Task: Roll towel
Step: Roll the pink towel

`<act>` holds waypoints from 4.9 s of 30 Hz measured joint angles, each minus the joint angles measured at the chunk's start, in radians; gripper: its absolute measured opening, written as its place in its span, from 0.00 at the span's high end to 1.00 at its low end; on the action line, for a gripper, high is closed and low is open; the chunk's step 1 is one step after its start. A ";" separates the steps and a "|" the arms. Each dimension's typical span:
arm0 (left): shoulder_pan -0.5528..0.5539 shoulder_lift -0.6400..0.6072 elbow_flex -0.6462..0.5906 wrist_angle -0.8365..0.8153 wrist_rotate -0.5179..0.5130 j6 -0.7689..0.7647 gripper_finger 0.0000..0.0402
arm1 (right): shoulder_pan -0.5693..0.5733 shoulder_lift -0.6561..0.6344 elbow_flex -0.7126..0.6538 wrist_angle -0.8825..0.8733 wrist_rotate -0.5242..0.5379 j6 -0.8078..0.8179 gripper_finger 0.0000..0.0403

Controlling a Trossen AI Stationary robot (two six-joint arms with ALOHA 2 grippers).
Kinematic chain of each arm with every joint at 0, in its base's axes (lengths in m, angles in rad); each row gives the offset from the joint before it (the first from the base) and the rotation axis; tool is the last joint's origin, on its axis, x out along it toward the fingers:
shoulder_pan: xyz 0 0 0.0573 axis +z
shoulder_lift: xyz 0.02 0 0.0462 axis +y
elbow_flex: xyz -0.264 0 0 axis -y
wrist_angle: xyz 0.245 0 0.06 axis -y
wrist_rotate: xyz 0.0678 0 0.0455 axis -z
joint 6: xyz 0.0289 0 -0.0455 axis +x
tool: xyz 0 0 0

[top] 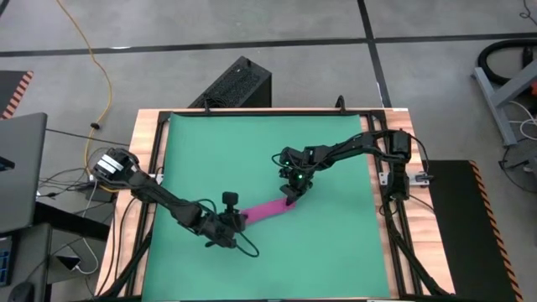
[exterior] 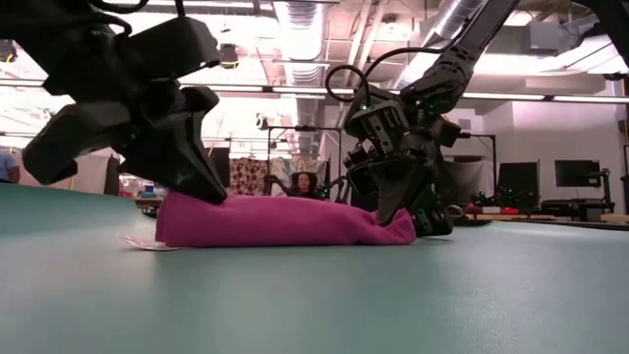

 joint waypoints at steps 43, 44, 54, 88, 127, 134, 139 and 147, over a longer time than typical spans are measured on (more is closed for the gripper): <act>-0.001 0.000 -0.129 0.133 0.068 -0.119 1.00 | -0.002 -0.144 -0.002 -0.131 0.483 -0.246 0.78; -0.001 0.000 -0.129 0.136 0.068 -0.119 1.00 | -0.002 -0.144 -0.002 -0.131 0.483 -0.245 0.75; -0.002 0.006 -0.130 0.145 0.067 -0.117 1.00 | -0.001 -0.164 -0.002 -0.146 0.474 -0.222 0.54; -0.002 0.006 -0.130 0.136 0.088 -0.125 1.00 | 0.116 -0.291 -0.213 0.493 0.690 -0.369 0.58; -0.029 0.017 -0.251 0.728 -0.264 -0.239 1.00 | 0.295 -0.121 -0.387 0.684 1.121 -0.163 0.59; -0.035 0.224 -0.092 0.641 -0.260 -0.320 1.00 | 0.305 -0.121 -0.387 0.686 1.129 -0.158 0.59; -0.042 0.281 -0.044 0.480 -0.265 -0.443 1.00 | 0.321 -0.121 -0.386 0.682 1.127 -0.157 0.59; -0.103 0.246 -0.027 0.398 -0.328 -0.388 1.00 | 0.328 -0.121 -0.386 0.686 1.127 -0.151 0.59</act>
